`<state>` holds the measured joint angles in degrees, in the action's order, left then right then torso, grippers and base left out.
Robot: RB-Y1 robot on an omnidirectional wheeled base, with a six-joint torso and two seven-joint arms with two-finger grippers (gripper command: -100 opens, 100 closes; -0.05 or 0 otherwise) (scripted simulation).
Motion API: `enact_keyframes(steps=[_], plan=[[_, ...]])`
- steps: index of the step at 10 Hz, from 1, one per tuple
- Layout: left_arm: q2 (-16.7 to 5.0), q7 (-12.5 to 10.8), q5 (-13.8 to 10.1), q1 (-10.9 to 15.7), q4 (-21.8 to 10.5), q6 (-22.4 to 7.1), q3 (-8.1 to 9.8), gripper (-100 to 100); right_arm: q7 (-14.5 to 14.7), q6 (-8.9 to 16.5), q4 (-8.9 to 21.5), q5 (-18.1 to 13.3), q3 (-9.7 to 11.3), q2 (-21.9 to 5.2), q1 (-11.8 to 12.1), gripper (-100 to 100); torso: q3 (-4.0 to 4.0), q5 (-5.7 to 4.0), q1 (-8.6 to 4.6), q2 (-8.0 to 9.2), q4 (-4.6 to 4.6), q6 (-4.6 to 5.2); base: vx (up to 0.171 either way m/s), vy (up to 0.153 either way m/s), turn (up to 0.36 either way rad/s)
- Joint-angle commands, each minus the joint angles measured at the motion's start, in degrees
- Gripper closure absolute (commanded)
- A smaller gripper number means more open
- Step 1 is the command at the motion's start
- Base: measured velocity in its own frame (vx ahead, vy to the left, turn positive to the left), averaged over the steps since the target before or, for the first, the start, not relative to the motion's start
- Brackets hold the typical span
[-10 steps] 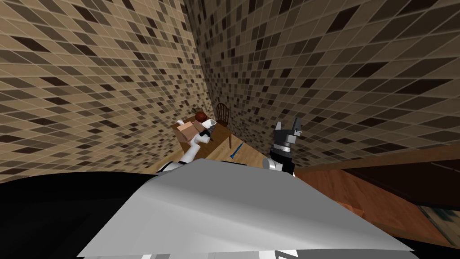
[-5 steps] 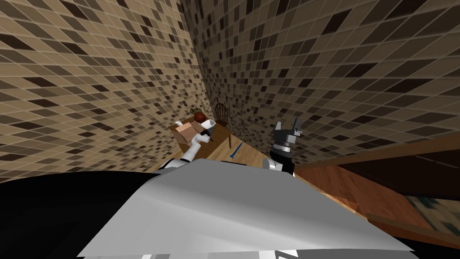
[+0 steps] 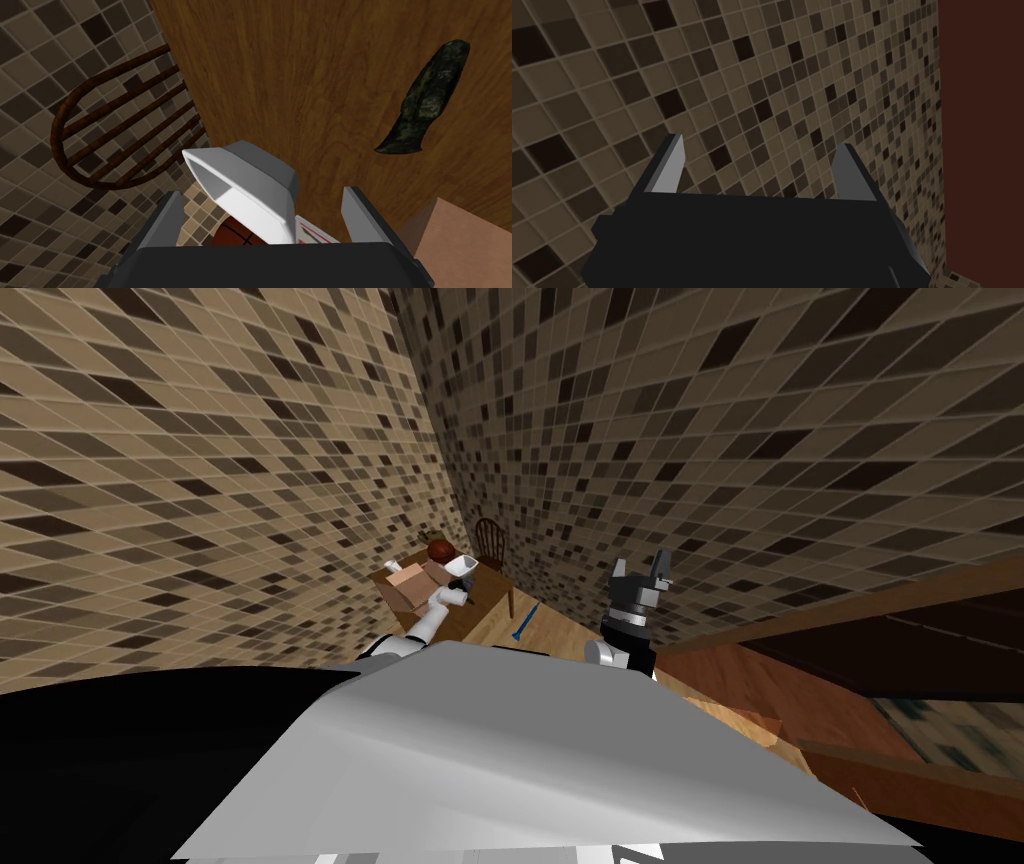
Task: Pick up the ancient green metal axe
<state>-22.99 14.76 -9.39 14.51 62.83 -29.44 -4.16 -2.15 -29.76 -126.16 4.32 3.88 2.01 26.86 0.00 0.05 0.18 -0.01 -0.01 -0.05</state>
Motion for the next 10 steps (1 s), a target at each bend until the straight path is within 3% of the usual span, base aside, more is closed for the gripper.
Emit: enact_keyframes(steps=[1, 3, 4, 6, 10], plan=[[-0.28, 0.41, -0.68, 1.93, -2.86, -2.07, -0.09, -100, 0.00, 0.00, 0.00, 0.00, 0.00, 0.00, 0.00, 0, 0.00, 0.00, 0.00, 0.00, 0.00, 0.00, 0.007, 0.045, -0.114], [-0.28, 0.41, -0.68, 1.93, -5.25, -2.07, -0.09, -100, 0.00, 0.00, 0.00, 0.00, 0.00, 0.00, 0.00, 0, -0.02, -0.01, -0.03, -0.03, 0.00, 0.01, -0.002, 0.029, -0.027], [-0.17, 0.66, -0.87, 3.29, -6.98, -3.44, -0.11, -100, 0.00, 0.00, 0.00, 0.00, 0.00, 0.00, 0.00, 0, 0.00, -0.03, -0.10, -0.01, 0.00, 0.00, -0.001, 0.024, -0.131], [-0.17, 0.66, -0.87, 3.29, -8.94, -3.44, -0.11, -100, 0.00, 0.00, 0.00, 0.00, 0.00, 0.00, 0.00, 0, -0.01, -0.02, -0.07, -0.01, 0.00, 0.00, -0.003, 0.026, -0.026], [0.10, 1.14, -1.23, 5.83, -14.36, -5.91, -0.15, -100, 0.00, 0.00, 0.00, 0.00, 0.00, 0.00, 0.00, 0, -0.01, -0.03, -0.11, -0.01, 0.00, 0.00, -0.003, 0.026, -0.076]])
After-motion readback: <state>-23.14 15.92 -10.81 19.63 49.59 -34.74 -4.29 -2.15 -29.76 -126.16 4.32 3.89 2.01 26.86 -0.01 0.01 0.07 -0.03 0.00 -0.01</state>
